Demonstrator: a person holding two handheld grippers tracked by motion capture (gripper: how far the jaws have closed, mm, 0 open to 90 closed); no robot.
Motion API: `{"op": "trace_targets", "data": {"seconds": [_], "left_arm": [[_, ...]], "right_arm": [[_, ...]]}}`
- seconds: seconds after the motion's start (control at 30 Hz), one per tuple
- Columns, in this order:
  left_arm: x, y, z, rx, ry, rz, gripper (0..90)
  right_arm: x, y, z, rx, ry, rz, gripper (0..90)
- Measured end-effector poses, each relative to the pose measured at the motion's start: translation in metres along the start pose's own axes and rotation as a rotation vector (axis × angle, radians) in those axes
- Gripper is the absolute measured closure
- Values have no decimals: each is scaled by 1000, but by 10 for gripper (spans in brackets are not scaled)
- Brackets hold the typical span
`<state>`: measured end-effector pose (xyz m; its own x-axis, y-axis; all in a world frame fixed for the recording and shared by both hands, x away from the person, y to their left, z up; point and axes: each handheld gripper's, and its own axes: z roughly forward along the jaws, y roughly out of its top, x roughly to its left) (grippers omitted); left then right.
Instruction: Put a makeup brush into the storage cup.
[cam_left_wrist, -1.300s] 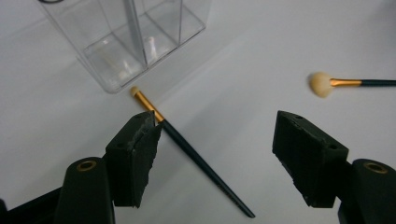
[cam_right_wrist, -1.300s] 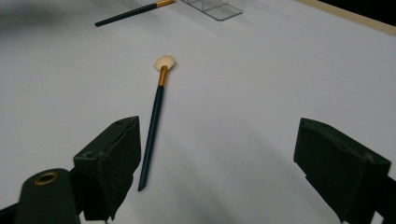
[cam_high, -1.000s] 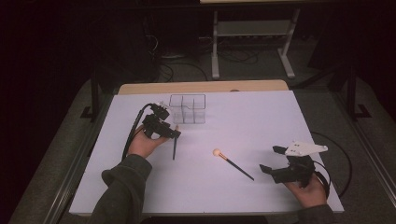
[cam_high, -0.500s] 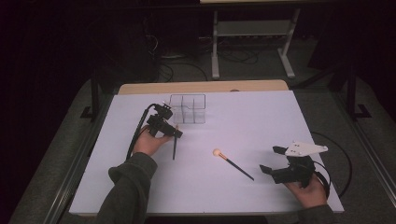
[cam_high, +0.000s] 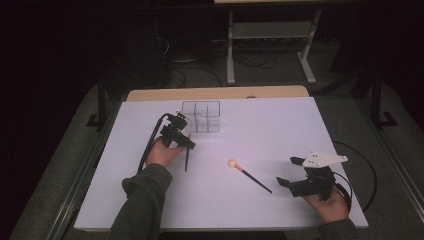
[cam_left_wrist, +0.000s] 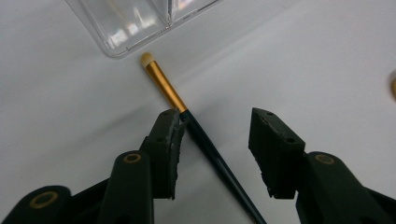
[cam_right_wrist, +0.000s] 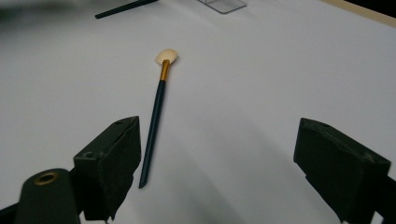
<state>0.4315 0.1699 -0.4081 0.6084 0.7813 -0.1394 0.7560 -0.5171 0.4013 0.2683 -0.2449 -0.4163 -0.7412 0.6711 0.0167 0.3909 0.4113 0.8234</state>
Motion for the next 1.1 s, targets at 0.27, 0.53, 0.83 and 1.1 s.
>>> {"op": "trace_targets", "data": {"seconds": [0.27, 0.53, 0.83, 1.1], "left_arm": [[1, 0, 5, 13, 3, -25, 603], [3, -1, 10, 38, 24, -33, 633], [1, -1, 12, 45, 70, -39, 730], [-5, 1, 14, 52, 128, -37, 825]], "right_arm": [[2, 0, -2, -4, -1, -7, 142], [2, 1, 0, 5, 1, -6, 143], [3, 2, 0, 12, 0, -29, 143], [7, 4, 2, 39, -9, -57, 143]]}}
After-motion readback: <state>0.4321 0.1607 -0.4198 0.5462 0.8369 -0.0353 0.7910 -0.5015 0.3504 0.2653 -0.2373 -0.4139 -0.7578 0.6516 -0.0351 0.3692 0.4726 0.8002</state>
